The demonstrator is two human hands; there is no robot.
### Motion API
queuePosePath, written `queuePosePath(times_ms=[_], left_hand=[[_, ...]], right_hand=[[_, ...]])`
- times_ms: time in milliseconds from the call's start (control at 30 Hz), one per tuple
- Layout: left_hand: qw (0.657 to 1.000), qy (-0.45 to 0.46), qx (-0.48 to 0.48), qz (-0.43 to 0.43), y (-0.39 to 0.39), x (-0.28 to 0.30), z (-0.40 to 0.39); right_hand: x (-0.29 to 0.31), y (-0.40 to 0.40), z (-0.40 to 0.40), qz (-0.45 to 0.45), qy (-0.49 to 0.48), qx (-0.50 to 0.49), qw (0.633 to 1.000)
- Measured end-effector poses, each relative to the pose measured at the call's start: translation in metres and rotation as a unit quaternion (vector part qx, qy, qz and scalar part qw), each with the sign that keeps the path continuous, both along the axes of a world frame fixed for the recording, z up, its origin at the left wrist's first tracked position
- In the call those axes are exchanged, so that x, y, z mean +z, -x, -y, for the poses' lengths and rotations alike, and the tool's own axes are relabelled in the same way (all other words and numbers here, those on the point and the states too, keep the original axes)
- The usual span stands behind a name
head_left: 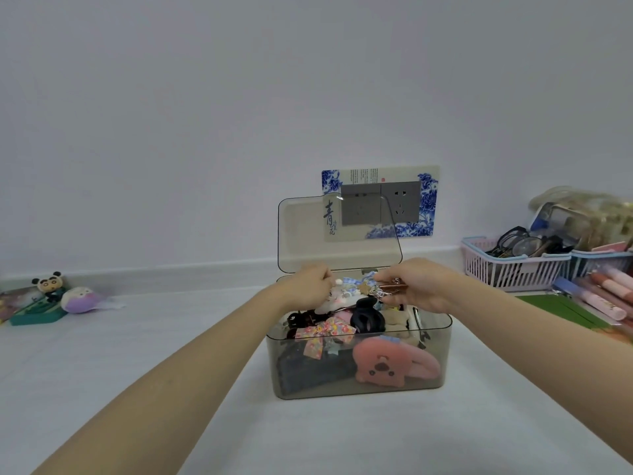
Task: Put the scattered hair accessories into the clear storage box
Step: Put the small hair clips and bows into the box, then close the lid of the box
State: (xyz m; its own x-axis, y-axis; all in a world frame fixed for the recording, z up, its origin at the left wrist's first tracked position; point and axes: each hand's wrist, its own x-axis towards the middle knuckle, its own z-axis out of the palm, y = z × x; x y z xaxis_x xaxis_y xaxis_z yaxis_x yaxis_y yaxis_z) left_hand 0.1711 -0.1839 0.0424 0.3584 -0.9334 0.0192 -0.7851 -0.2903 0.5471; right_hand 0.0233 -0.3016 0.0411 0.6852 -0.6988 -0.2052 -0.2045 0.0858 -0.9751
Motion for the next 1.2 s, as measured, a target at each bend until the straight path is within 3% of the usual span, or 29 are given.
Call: queuePosePath(times_ms=[267, 467, 600, 700, 800, 900, 967, 1067, 1200], left_hand=[[0.997, 0.040, -0.001, 0.060, -0.005, -0.013, 0.017], [0.997, 0.043, -0.012, 0.058, -0.009, -0.013, 0.016], [0.997, 0.074, -0.002, 0.039, -0.014, -0.007, 0.011], [0.991, 0.119, 0.027, 0.046, -0.018, 0.002, 0.005], [0.975, 0.183, 0.114, 0.050, -0.027, 0.008, 0.002], [0.957, 0.177, 0.220, 0.065, -0.038, 0.013, 0.004], [0.951, 0.164, 0.255, -0.051, -0.044, 0.018, 0.008], [0.906, 0.184, 0.277, -0.261, -0.056, 0.022, 0.020], [0.868, 0.227, 0.259, -0.357, -0.068, 0.021, 0.026]], right_hand=[[0.005, -0.005, 0.001, -0.133, 0.155, 0.095, 0.974], [0.012, -0.011, -0.001, -0.264, 0.320, 0.136, 0.900], [0.013, -0.010, -0.006, -0.304, 0.390, 0.153, 0.856], [0.020, -0.007, -0.006, -0.292, 0.426, 0.117, 0.848], [0.025, -0.005, 0.004, -0.242, 0.474, 0.004, 0.847], [0.020, -0.009, 0.016, -0.200, 0.452, -0.071, 0.866], [0.016, -0.013, 0.024, -0.157, 0.371, -0.086, 0.911], [0.013, -0.024, 0.038, -0.074, 0.232, -0.113, 0.963], [0.010, -0.033, 0.055, -0.004, 0.134, -0.157, 0.978]])
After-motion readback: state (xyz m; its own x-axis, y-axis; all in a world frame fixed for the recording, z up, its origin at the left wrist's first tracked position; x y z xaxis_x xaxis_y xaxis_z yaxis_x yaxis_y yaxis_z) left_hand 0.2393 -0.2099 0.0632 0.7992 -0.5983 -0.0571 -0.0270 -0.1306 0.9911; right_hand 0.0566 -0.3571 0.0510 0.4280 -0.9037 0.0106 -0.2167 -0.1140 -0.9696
